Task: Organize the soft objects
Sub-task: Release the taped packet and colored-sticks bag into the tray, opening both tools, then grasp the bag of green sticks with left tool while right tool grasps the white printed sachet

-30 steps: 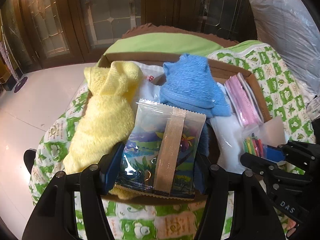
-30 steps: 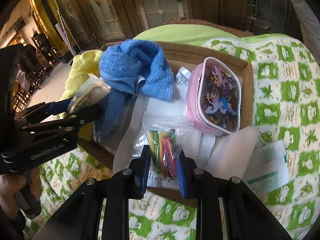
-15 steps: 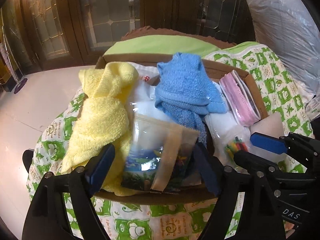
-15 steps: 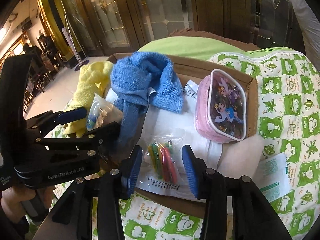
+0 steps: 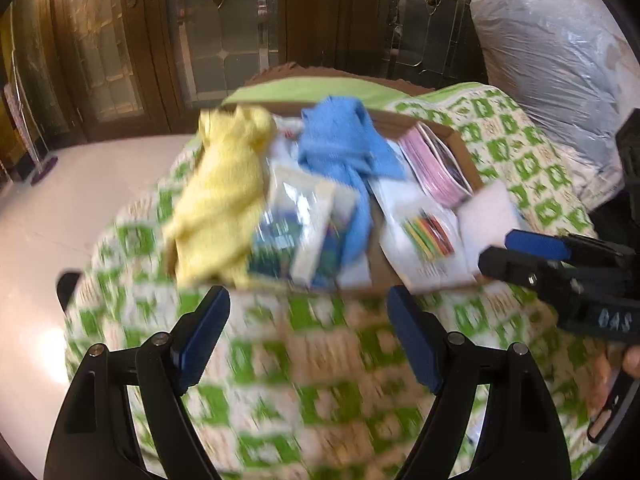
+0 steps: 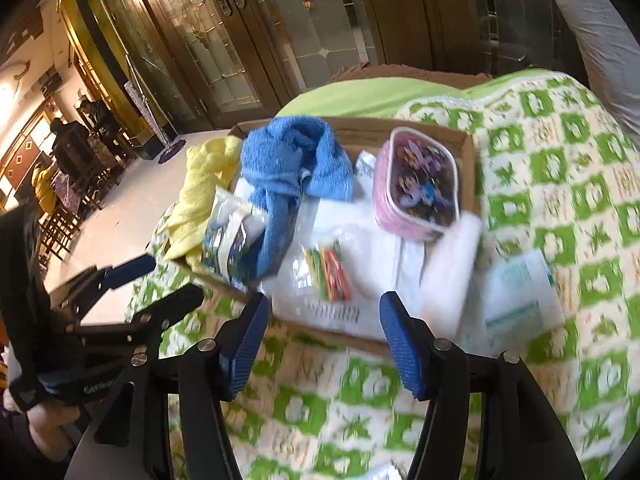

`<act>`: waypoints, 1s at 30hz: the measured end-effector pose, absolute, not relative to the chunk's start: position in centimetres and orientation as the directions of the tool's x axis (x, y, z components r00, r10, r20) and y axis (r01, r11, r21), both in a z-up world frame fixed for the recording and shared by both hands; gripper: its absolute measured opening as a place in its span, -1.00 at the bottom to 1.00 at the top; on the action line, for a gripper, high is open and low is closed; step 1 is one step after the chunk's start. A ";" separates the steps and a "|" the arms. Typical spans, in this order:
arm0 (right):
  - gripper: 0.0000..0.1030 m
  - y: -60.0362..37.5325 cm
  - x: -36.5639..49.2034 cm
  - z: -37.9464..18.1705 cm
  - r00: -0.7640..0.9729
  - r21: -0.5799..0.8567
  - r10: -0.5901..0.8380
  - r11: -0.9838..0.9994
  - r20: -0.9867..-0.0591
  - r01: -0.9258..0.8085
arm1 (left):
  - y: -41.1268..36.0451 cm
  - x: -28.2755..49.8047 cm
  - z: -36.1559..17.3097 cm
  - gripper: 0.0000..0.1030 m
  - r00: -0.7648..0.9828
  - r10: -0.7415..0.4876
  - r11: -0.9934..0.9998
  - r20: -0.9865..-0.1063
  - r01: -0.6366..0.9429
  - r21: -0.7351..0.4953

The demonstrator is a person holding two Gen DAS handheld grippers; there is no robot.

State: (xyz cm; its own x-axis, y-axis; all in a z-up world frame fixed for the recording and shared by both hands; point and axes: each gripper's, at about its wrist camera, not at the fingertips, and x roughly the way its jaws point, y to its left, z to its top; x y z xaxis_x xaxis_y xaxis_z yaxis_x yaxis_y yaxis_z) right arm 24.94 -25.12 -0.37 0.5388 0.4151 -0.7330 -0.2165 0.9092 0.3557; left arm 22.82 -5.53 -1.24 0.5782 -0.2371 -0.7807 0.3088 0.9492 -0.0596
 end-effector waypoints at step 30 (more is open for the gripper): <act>0.85 -23.5 18.5 -6.2 0.155 0.136 0.181 0.955 -0.971 -0.264 | -10.9 8.5 -4.6 0.57 0.262 -0.431 0.751 -0.863 0.635 -0.182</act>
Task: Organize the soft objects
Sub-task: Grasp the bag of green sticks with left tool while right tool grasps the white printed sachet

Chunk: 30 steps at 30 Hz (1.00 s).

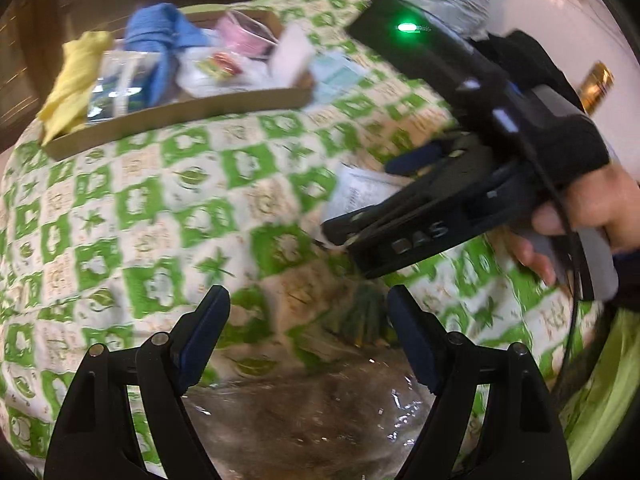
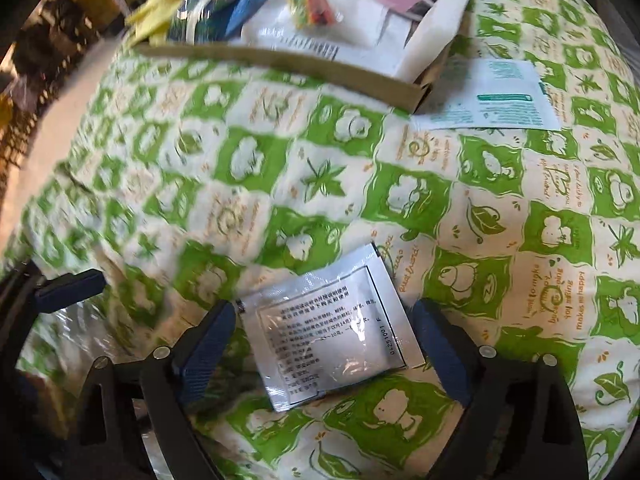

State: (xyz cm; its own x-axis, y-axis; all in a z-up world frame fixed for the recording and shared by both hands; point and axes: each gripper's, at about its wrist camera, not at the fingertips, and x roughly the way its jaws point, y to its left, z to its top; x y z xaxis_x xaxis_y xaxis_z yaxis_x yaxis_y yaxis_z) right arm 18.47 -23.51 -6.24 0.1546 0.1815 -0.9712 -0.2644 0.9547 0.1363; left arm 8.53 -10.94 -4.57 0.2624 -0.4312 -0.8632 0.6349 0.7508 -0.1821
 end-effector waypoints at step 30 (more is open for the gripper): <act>0.69 -21.9 18.2 -7.4 0.151 0.040 0.102 0.930 -0.983 -0.366 | -6.9 9.7 -6.0 -0.39 0.279 -0.402 0.828 -0.872 0.517 -0.216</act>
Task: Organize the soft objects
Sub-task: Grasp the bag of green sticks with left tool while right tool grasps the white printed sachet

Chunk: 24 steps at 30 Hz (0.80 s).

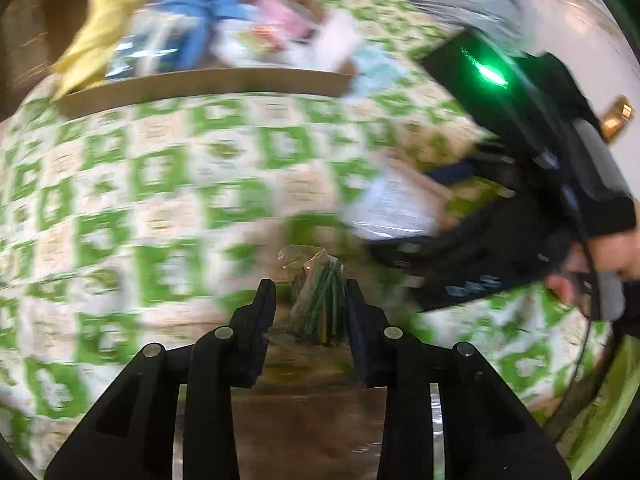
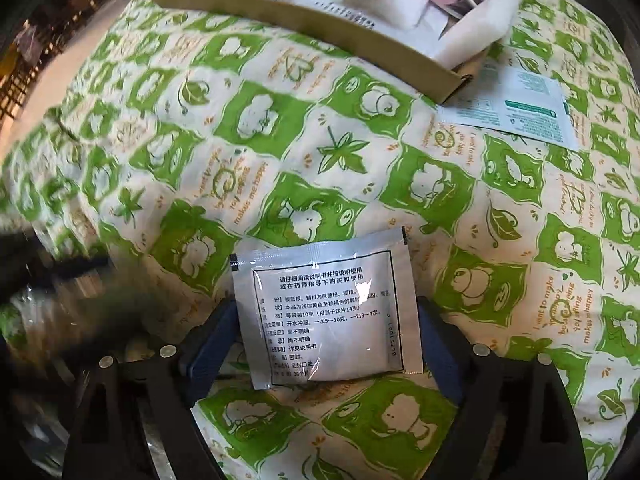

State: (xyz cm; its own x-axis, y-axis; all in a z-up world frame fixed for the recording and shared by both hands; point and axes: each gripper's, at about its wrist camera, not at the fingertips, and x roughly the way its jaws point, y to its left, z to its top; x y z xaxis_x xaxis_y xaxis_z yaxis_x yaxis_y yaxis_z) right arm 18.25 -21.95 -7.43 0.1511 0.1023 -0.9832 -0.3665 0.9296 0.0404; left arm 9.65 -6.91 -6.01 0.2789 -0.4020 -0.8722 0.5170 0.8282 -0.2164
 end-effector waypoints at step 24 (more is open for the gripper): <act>0.20 -23.1 18.3 -6.6 0.193 0.126 0.193 0.941 -0.962 -0.313 | -6.1 11.2 -7.1 -0.50 0.287 -0.410 0.859 -0.866 0.441 -0.260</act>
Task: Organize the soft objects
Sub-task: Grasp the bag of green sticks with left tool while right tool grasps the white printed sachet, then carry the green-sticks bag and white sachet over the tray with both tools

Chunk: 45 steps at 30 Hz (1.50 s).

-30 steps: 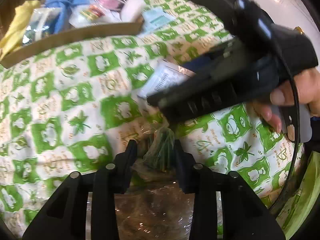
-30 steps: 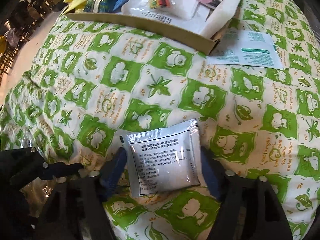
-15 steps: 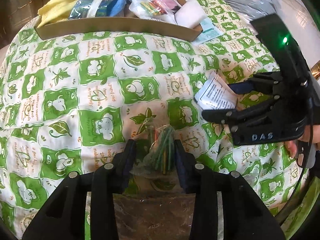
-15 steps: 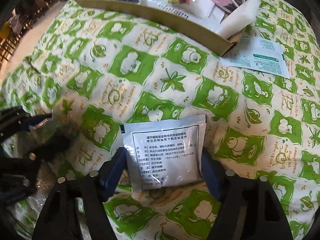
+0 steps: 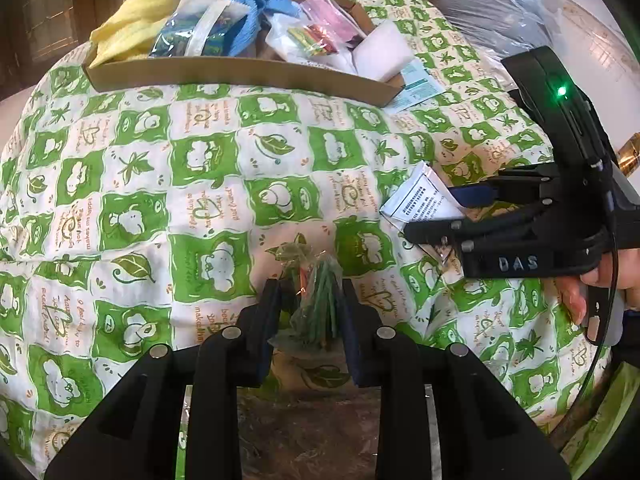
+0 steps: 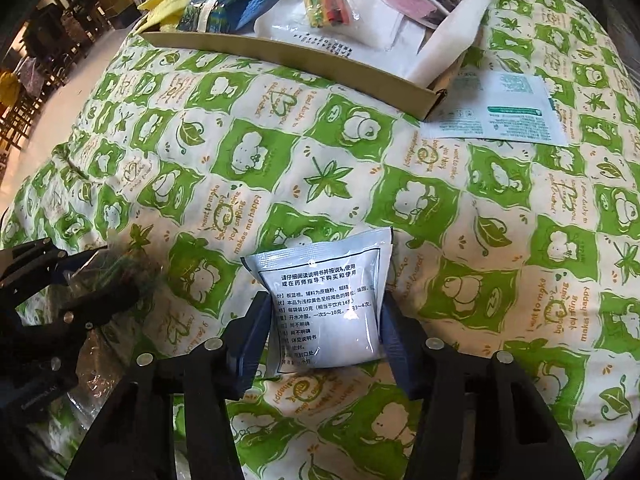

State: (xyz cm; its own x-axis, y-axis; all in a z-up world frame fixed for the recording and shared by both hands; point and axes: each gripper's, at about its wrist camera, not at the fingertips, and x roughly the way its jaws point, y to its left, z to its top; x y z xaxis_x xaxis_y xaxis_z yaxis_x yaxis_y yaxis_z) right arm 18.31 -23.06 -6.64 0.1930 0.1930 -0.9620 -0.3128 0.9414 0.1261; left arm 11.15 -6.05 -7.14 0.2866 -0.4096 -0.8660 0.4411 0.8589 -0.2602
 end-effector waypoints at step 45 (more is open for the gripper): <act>-0.19 -24.3 17.7 -3.8 0.267 0.177 0.256 0.942 -0.929 -0.286 | -6.5 10.9 -7.2 -0.29 0.245 -0.367 0.862 -0.897 0.451 -0.230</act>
State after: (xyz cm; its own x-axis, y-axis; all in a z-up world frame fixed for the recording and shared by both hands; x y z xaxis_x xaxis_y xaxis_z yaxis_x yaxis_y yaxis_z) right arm 17.67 -24.34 -3.81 0.2668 0.2557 -0.9292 -0.2858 0.9418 0.1771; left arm 10.88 -6.54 -7.20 0.2445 -0.3674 -0.8973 0.4515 0.8621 -0.2300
